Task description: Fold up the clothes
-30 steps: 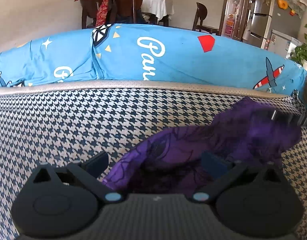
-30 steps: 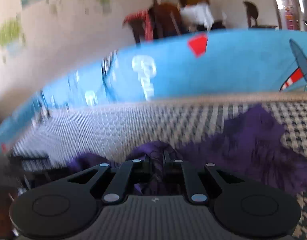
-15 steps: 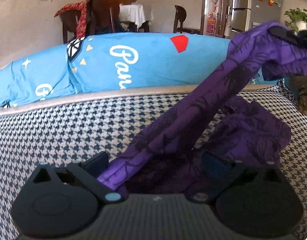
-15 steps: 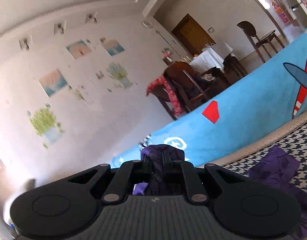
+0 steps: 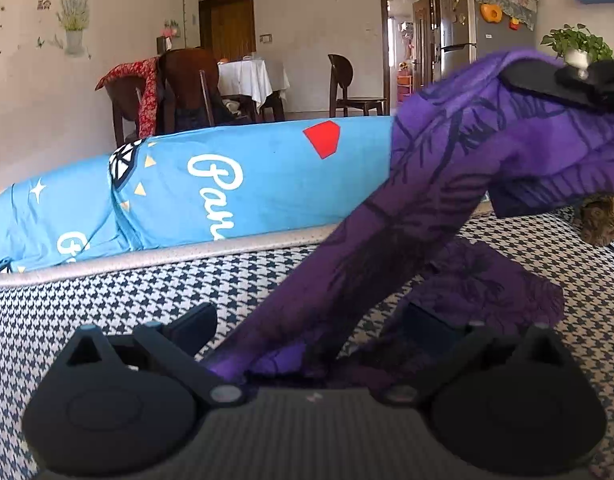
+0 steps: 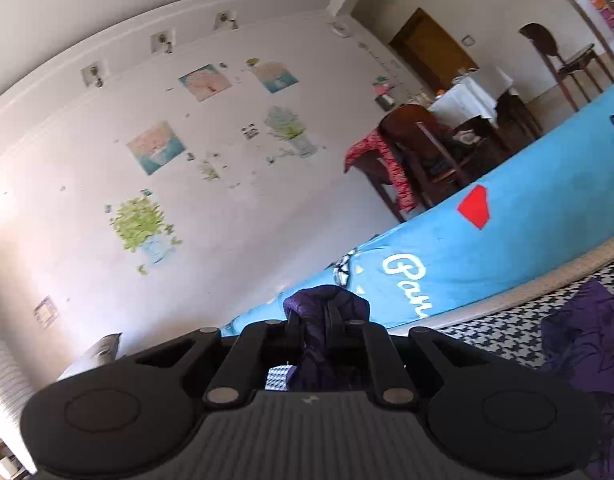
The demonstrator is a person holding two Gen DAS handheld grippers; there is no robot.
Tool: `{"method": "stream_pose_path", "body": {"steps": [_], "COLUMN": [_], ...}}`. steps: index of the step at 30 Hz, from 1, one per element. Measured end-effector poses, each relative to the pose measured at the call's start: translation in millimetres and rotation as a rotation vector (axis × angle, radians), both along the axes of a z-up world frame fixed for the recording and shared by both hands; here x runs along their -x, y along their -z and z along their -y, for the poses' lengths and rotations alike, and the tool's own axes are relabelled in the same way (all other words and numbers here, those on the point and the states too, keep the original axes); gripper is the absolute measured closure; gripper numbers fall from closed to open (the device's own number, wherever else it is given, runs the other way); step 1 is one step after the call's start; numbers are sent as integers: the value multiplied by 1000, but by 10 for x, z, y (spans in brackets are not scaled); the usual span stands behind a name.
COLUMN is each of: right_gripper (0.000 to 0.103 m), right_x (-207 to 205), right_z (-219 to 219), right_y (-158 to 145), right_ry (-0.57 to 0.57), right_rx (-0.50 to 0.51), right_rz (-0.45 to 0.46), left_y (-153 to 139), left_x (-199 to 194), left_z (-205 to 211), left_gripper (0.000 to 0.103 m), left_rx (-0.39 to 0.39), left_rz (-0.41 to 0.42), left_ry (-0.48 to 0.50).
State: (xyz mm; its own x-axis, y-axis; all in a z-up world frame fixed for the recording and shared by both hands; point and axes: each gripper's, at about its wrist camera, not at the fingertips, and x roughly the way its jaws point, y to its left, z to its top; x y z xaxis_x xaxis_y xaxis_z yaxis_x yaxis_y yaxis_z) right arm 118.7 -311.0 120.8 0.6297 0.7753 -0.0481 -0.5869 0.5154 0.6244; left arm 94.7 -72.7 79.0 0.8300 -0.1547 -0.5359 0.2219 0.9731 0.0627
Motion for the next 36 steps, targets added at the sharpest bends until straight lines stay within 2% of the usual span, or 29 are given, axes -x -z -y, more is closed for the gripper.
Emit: {"method": "stream_pose_path", "body": {"steps": [4, 5, 8, 10, 12, 18, 20, 24, 26, 27, 28, 31, 36], "right_gripper": [91, 91, 91, 91, 91, 89, 89, 87, 76, 59, 47, 39, 37], "right_x": [41, 46, 54, 53, 46, 29, 41, 52, 54, 60, 63, 61, -58], "right_z": [-45, -67, -122, -149, -148, -140, -137, -145, -138, -110, -68, 44, -18], "right_y": [-7, -4, 16, 34, 60, 130, 136, 149, 154, 154, 158, 167, 281], "right_ry": [-57, -67, -90, -100, -95, -82, -80, -75, -60, -47, -28, 38, 150], "right_rx": [-1, 7, 29, 43, 53, 80, 93, 132, 160, 158, 147, 136, 261], "right_rz": [14, 16, 16, 11, -1, -34, -33, -39, -42, -43, -41, -46, -100], "left_y": [34, 39, 66, 93, 126, 165, 159, 170, 172, 172, 171, 168, 84], "left_x": [-14, -10, -6, -13, -42, -102, -109, -120, -151, -173, -195, -253, -279], "left_z": [117, 154, 255, 306, 328, 284, 259, 234, 177, 140, 95, -75, -409], "left_gripper": [3, 11, 26, 30, 33, 62, 75, 87, 89, 89, 89, 89, 89], "left_rx": [-44, -58, -82, -91, -103, -94, -88, -114, -117, -115, -112, -110, -92], "left_rz": [31, 39, 38, 26, 11, -13, -10, 0, -5, -8, -13, -25, -14], "left_ry": [-10, -6, 17, 28, 15, -40, -56, -126, -180, -209, -241, -351, -495]}}
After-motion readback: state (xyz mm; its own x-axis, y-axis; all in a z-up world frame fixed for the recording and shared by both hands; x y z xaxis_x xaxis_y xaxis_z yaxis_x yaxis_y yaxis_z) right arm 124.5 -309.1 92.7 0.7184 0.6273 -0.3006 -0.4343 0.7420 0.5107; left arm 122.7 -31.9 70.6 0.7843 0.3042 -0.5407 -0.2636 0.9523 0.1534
